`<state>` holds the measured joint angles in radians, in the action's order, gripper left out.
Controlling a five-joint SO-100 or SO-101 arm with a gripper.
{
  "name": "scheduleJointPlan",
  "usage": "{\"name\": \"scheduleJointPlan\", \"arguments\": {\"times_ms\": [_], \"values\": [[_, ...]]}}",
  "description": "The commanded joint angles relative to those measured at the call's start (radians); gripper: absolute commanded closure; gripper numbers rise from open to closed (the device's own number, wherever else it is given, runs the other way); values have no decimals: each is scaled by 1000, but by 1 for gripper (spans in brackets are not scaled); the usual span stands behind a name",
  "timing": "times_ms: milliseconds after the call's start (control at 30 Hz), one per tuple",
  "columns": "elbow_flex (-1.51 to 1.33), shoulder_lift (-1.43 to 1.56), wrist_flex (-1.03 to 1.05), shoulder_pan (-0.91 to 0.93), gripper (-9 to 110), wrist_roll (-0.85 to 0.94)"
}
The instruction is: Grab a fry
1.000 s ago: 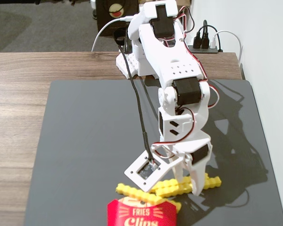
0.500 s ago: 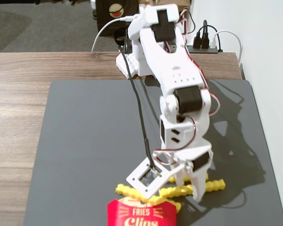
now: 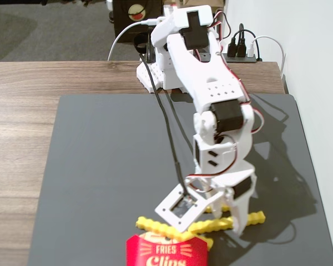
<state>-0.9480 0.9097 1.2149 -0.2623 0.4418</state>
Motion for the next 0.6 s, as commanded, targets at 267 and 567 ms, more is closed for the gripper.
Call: {"name": "scheduleJointPlan", "arguments": {"times_ms": [267, 567], "values": [[41, -14, -3, -83, 83, -29], [46, -28, -2, -77, 100, -34]]}}
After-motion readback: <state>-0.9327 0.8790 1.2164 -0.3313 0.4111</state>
